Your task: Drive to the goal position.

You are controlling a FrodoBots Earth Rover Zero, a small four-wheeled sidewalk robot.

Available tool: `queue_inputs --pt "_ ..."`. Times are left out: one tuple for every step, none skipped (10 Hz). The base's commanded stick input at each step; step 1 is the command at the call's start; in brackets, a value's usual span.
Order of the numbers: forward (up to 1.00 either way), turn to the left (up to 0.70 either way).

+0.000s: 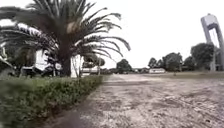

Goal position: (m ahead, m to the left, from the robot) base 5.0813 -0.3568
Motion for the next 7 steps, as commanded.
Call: queue_inputs --pt "0.50 0.00" --pt "0.50 0.00" --pt "0.50 0.00" --pt "0.50 0.00" --pt "0.50 0.00" --pt "0.50 0.00" --pt "0.50 0.00"
